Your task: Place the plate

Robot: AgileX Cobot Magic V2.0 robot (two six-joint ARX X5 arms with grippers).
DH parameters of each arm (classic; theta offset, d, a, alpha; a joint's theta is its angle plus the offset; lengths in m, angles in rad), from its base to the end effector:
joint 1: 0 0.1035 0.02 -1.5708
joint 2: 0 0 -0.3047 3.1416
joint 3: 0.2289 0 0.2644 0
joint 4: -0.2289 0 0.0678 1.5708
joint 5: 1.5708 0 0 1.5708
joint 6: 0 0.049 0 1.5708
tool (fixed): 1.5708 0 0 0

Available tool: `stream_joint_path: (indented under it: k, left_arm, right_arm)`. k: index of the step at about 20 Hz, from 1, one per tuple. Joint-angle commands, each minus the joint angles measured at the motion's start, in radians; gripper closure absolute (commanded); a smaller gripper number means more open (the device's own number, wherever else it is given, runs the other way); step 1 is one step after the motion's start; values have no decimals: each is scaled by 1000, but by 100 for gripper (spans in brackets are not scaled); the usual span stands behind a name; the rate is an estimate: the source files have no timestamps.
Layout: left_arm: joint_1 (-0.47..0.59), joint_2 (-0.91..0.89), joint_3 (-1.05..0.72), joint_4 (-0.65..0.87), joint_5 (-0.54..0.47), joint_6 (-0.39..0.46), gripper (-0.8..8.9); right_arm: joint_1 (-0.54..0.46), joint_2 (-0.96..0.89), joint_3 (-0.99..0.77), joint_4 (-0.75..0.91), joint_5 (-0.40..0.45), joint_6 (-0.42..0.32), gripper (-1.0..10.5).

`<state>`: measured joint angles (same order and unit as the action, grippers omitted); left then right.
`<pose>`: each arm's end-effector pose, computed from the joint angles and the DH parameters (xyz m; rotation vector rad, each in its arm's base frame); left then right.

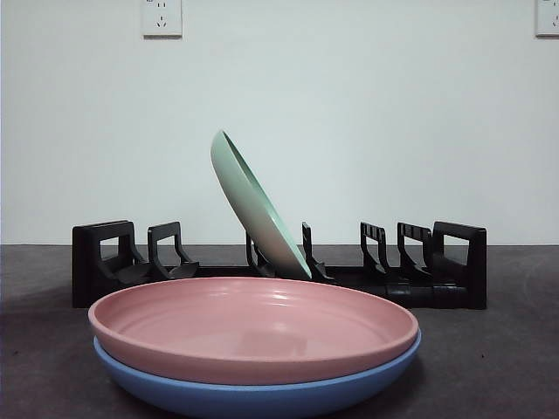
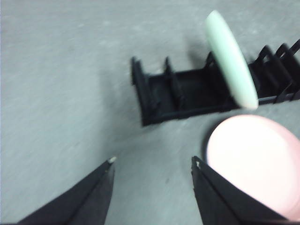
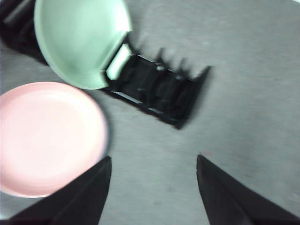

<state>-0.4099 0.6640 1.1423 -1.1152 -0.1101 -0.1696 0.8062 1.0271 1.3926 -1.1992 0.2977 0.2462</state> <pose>0.0707 -0.0248 0.3938 0.0014 0.6393 -0.2359 0.1201 0.1044 0.4274 -0.2108 0.7653 0.3841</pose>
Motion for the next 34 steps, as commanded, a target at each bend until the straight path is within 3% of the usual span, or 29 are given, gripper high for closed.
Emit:
stream_joint_path:
  k: [1, 6, 9, 11, 16, 27, 34]
  left_arm:
    - [5, -39, 8, -15, -6, 12, 550]
    - [5, -69, 8, -18, -6, -23, 550]
    - [5, -68, 8, -13, -6, -23, 550]
    - [5, -68, 8, -13, -6, -23, 550]
    - [5, -68, 8, -11, -6, -23, 550]
    - [5, -68, 8, 38, -6, -23, 550]
    - [5, -68, 8, 39, -6, -23, 550]
  right_arm:
    - [-8, 56, 21, 79, -107, 20, 657]
    - [-90, 273, 64, 341, -507, 38, 657]
    - [-124, 464, 190, 378, -660, 57, 657]
    - [-139, 581, 293, 378, -717, 58, 657]
    - [-165, 797, 461, 385, -741, 77, 658]
    - [-185, 968, 474, 425, -780, 95, 667]
    - [-179, 973, 474, 421, -780, 94, 922]
